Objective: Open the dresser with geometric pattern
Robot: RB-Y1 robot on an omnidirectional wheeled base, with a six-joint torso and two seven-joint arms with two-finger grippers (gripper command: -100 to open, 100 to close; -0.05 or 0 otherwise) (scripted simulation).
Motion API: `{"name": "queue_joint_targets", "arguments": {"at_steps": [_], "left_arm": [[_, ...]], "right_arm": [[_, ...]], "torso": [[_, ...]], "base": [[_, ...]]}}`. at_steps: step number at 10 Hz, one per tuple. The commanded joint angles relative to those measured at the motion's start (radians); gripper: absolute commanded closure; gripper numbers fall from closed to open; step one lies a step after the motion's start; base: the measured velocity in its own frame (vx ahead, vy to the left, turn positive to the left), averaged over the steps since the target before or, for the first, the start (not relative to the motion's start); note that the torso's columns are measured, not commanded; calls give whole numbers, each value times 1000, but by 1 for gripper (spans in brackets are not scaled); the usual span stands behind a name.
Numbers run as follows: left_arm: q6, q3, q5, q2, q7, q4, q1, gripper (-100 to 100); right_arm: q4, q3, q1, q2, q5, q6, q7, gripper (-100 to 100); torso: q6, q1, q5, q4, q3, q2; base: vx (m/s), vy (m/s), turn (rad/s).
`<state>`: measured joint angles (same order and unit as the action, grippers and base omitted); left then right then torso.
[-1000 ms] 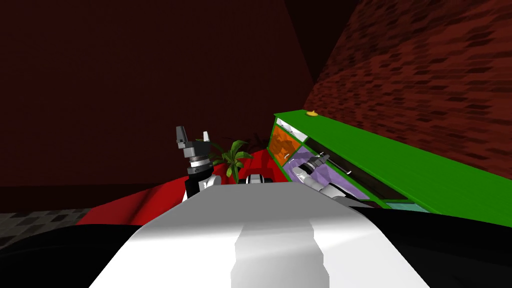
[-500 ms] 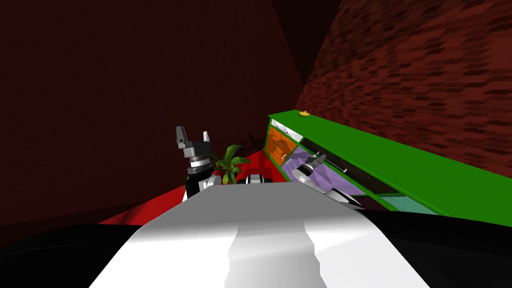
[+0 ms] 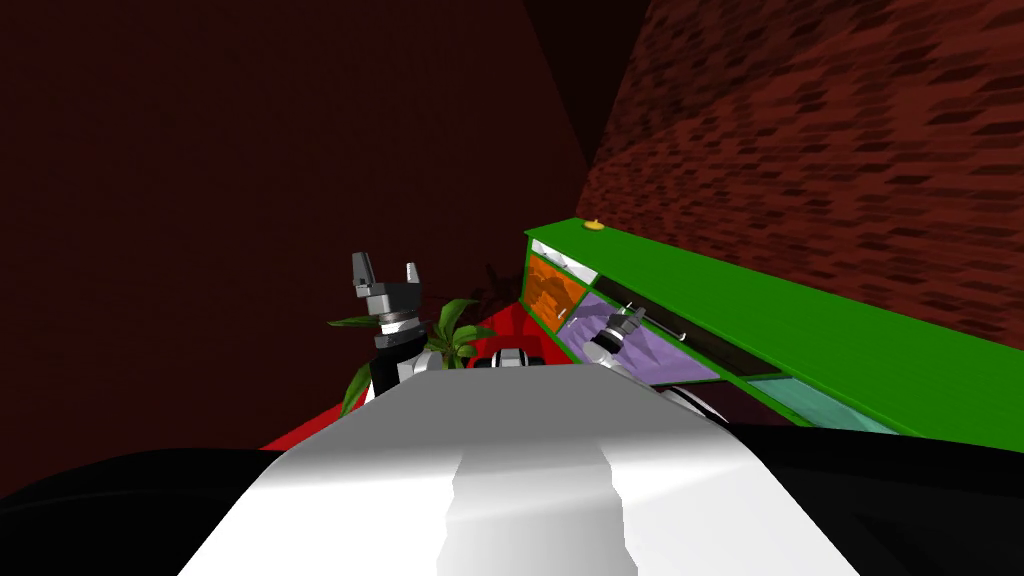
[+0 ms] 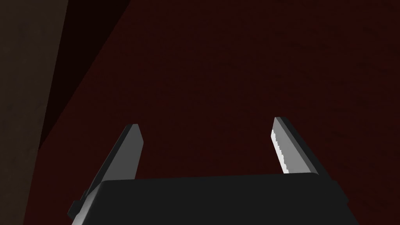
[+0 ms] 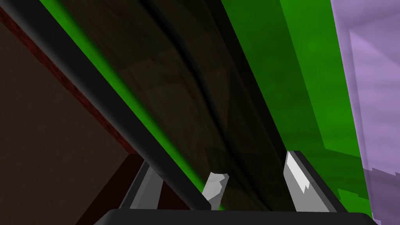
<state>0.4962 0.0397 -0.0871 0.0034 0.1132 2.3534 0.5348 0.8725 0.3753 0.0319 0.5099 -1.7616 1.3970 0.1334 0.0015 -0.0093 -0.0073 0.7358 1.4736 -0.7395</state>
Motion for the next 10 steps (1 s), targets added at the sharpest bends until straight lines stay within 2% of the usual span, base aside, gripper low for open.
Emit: {"name": "queue_joint_targets", "arguments": {"at_steps": [1,2,3,4,5,6,7,8,9,10], "left_arm": [[0,0,0,0,0,0,0,0],[0,0,0,0,0,0,0,0],[0,0,0,0,0,0,0,0],[0,0,0,0,0,0,0,0],[0,0,0,0,0,0,0,0],[0,0,0,0,0,0,0,0],[0,0,0,0,0,0,0,0],[0,0,0,0,0,0,0,0],[0,0,0,0,0,0,0,0],[0,0,0,0,0,0,0,0]], "right_arm": [[64,-34,-57,-17,-83,-31,-20,100],[64,-34,-57,-17,-98,-31,-20,100],[109,-68,-99,-29,-137,-61,-37,100],[127,-68,-107,-29,-169,-61,-37,100],[127,-68,-107,-29,-185,-61,-37,100],[177,-102,-152,-42,-222,-91,-55,100],[190,-102,-157,-42,-253,-91,-55,100],[190,-102,-157,-42,-271,-91,-55,100],[234,-136,-202,-54,-308,-121,-72,100],[253,-136,-207,-54,-339,-121,-72,100]], "torso": [[6,1,0,-1,1,3],[5,0,1,-1,1,2],[-1,0,1,0,0,-1],[5,1,2,0,1,2],[3,3,2,0,1,1],[-2,4,3,1,0,-1],[4,5,4,1,1,1],[2,5,5,2,1,0],[-2,5,5,3,0,-2],[4,6,6,2,1,0]], "base": [[151,66,-323],[60,28,-69],[134,30,-266],[140,66,-284],[47,43,-96],[125,76,-307],[124,83,-278],[41,28,-85],[108,52,-243],[134,80,-304]]}}
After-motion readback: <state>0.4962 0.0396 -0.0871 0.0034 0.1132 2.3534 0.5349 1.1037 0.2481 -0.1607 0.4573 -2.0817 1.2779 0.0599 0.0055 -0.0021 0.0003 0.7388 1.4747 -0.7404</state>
